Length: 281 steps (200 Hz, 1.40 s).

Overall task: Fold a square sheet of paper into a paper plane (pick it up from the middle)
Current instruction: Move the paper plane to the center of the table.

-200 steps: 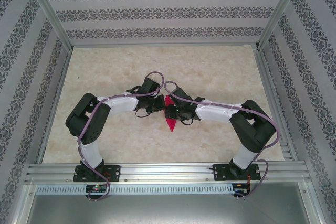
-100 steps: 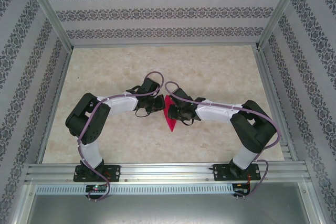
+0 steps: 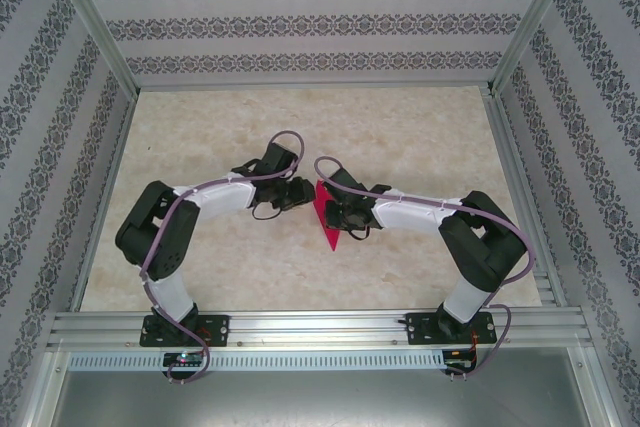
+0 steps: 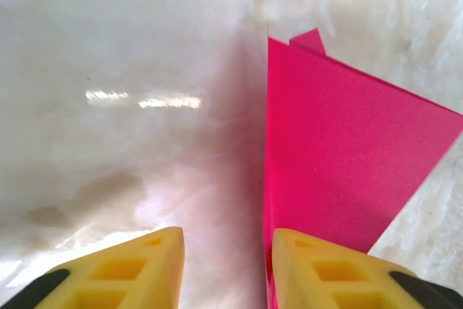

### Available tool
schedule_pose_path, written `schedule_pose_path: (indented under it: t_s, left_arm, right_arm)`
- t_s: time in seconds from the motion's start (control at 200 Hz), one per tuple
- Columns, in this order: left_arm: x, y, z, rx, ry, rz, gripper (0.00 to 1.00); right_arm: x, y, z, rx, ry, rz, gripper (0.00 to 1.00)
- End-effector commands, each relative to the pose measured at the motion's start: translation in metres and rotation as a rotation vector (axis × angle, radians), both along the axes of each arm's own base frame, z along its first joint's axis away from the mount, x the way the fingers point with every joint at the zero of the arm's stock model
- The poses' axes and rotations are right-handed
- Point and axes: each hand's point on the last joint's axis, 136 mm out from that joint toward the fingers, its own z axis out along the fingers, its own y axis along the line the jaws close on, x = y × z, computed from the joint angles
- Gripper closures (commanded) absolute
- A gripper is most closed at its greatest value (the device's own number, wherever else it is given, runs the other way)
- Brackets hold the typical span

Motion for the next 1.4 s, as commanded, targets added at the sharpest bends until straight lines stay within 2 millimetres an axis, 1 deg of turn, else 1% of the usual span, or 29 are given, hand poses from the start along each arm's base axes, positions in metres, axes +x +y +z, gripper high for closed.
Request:
schedule_pose_path:
  t_s: [0.0, 0.11, 0.23, 0.29, 0.46, 0.575, 0.694, 0.859, 1.014, 1.064, 1.199, 1.299, 1.399]
  left_arm:
    - [0.012, 0.027, 0.020, 0.040, -0.041, 0.058, 0.52]
    - [0.014, 0.053, 0.020, 0.103, -0.042, 0.111, 0.44]
    - [0.013, 0.071, 0.018, 0.151, -0.041, 0.152, 0.31]
    - [0.011, 0.075, 0.015, 0.169, -0.035, 0.161, 0.26]
    - [0.009, 0.082, 0.006, 0.209, -0.016, 0.166, 0.19]
    - [0.009, 0.084, 0.004, 0.222, -0.013, 0.170, 0.14]
    - [0.008, 0.086, 0.005, 0.232, -0.014, 0.172, 0.09]
    - [0.008, 0.089, 0.007, 0.243, -0.026, 0.175, 0.03]
    - [0.008, 0.089, 0.008, 0.246, -0.029, 0.175, 0.00]
    - [0.007, 0.091, 0.007, 0.251, -0.026, 0.176, 0.00]
    - [0.007, 0.093, 0.008, 0.262, -0.027, 0.178, 0.00]
    - [0.007, 0.095, 0.009, 0.274, -0.029, 0.180, 0.00]
    - [0.007, 0.098, 0.012, 0.280, -0.032, 0.186, 0.00]
  right_arm:
    - [0.009, -0.003, 0.011, -0.062, -0.045, 0.006, 0.88]
    - [0.012, -0.011, 0.017, -0.124, -0.064, 0.008, 0.89]
    - [0.014, -0.016, 0.020, -0.172, -0.079, 0.013, 0.89]
    - [0.014, -0.018, 0.017, -0.193, -0.075, 0.015, 0.88]
    - [0.015, -0.018, 0.009, -0.238, -0.062, 0.020, 0.85]
    - [0.015, -0.013, 0.004, -0.241, -0.051, 0.031, 0.83]
    - [0.013, -0.008, -0.004, -0.221, -0.032, 0.037, 0.81]
    - [0.013, -0.009, -0.009, -0.228, -0.024, 0.035, 0.76]
    - [0.013, -0.009, -0.013, -0.235, -0.016, 0.034, 0.76]
    - [0.012, -0.009, -0.014, -0.236, -0.013, 0.033, 0.77]
    - [0.014, -0.010, -0.015, -0.239, -0.016, 0.023, 0.85]
    - [0.019, -0.010, -0.008, -0.242, -0.044, 0.016, 0.90]
    - [0.032, -0.009, 0.004, -0.234, -0.088, 0.013, 0.91]
